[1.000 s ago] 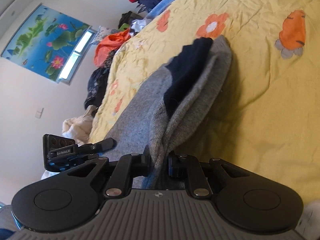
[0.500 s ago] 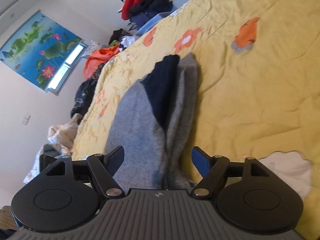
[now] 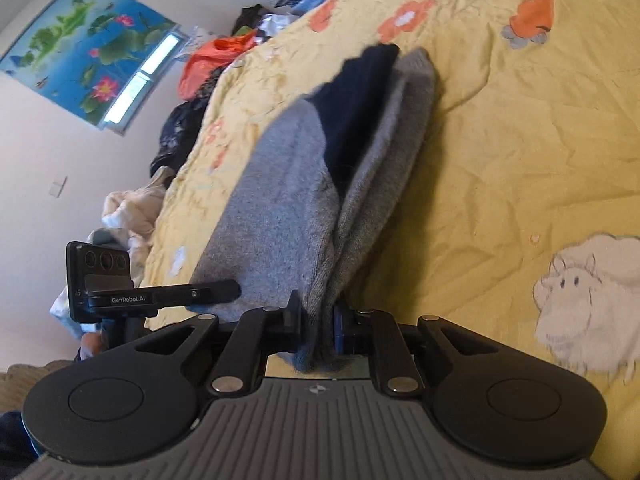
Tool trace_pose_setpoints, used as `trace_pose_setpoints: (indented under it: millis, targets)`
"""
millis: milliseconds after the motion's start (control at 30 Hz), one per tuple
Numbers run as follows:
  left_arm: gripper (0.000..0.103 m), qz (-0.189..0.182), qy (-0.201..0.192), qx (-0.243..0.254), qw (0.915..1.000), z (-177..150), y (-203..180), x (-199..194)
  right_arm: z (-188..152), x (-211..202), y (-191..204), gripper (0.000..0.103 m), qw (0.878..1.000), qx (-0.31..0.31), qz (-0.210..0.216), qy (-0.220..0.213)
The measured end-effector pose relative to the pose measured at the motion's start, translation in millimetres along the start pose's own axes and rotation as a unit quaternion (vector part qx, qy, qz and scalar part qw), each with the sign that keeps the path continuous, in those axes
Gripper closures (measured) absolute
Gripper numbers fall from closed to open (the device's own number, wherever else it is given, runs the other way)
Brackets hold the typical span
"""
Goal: Fold small clothes
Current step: 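Lay the folded sweater flat and open both tools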
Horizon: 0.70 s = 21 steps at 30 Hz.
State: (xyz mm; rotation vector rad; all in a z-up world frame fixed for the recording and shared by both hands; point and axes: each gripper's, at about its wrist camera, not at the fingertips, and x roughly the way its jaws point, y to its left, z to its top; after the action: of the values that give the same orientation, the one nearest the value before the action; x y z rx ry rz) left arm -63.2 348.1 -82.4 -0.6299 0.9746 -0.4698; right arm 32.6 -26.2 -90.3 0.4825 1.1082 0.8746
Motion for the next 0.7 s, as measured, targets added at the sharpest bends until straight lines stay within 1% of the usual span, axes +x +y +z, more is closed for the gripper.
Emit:
trace_pose_setpoints:
  millis: [67,100,133,167,200,233,267,300,333,367,400,433,467,500,533,567,600,633,667,700]
  targets:
    - [0.091,-0.005,0.011,0.018,0.9998,-10.0,-6.1,-7.7,-11.4,-2.2,-0.5,0.082,1.0,-0.003,-0.005,0.011]
    - [0.091,0.009,0.015,0.026,0.9995,-15.7,-6.2,-6.8,-16.7,0.6,-3.4,0.082,1.0,-0.002,-0.013,0.017]
    - [0.091,0.028,0.022,0.027,0.999,-19.9,-2.9,-1.7,-21.8,5.5,-7.6,0.079,0.999,0.002,-0.024,0.02]
    - [0.088,0.036,0.026,0.029,0.9986,-23.8,0.9,2.8,-25.3,9.2,-11.9,0.084,0.999,0.008,-0.035,0.019]
    - [0.088,0.028,0.018,0.023,0.9992,-24.6,4.2,2.7,-26.6,6.1,-15.1,0.075,0.999,0.018,-0.027,0.005]
    - [0.082,0.028,0.017,0.011,0.9994,-22.3,4.2,0.9,-26.0,-0.5,-14.8,0.064,0.999,0.033,-0.03,-0.007]
    - [0.069,0.042,0.02,0.003,0.9989,-19.9,1.1,-4.5,-23.8,-12.3,-10.8,0.061,0.998,0.035,-0.045,-0.028]
    - [0.061,0.074,0.016,0.014,0.9971,-18.7,-7.5,-15.4,-21.4,-26.9,-2.3,0.06,0.996,0.015,-0.063,-0.063]
    - [0.038,0.112,-0.004,0.045,0.9927,-16.7,-21.3,-26.4,-17.1,-39.9,8.8,0.058,0.992,-0.014,-0.083,-0.096]
    - [0.012,0.155,-0.044,0.098,0.9821,-16.4,-39.5,-37.5,-10.4,-47.5,20.9,0.057,0.986,-0.042,-0.101,-0.124]
    - [0.005,0.196,-0.094,0.158,0.9633,-15.8,-59.2,-42.7,0.8,-48.4,33.1,0.055,0.981,-0.058,-0.116,-0.147]
    - [0.003,0.229,-0.137,0.209,0.9411,-13.5,-77.0,-40.1,12.9,-44.1,44.5,0.052,0.976,-0.069,-0.124,-0.165]
    - [0.003,0.247,-0.166,0.251,0.9211,-7.7,-94.8,-30.0,26.6,-35.2,54.9,0.05,0.971,-0.079,-0.129,-0.182]
    - [0.003,0.248,-0.181,0.28,0.9096,0.0,-108.5,-14.7,42.7,-21.5,62.1,0.046,0.968,-0.087,-0.136,-0.195]
    - [0.003,0.242,-0.191,0.295,0.9042,6.5,-116.7,2.1,55.8,-5.2,67.9,0.045,0.967,-0.096,-0.136,-0.193]
    - [0.004,0.236,-0.189,0.302,0.9041,12.6,-120.5,23.2,68.7,12.2,69.1,0.046,0.968,-0.104,-0.138,-0.183]
    - [0.004,0.231,-0.164,0.297,0.9118,19.2,-118.4,46.6,83.4,31.9,65.2,0.046,0.967,-0.108,-0.154,-0.17]
    - [0.004,0.23,-0.137,0.286,0.9201,24.8,-117.0,68.8,94.4,47.0,57.3,0.045,0.967,-0.099,-0.177,-0.157]
    - [0.004,0.234,-0.114,0.279,0.9244,27.2,-111.1,88.0,101.6,60.9,46.6,0.046,0.967,-0.09,-0.195,-0.136]
    - [0.004,0.246,-0.096,0.273,0.925,26.8,-103.2,104.0,106.2,74.6,32.7,0.048,0.968,-0.081,-0.214,-0.105]
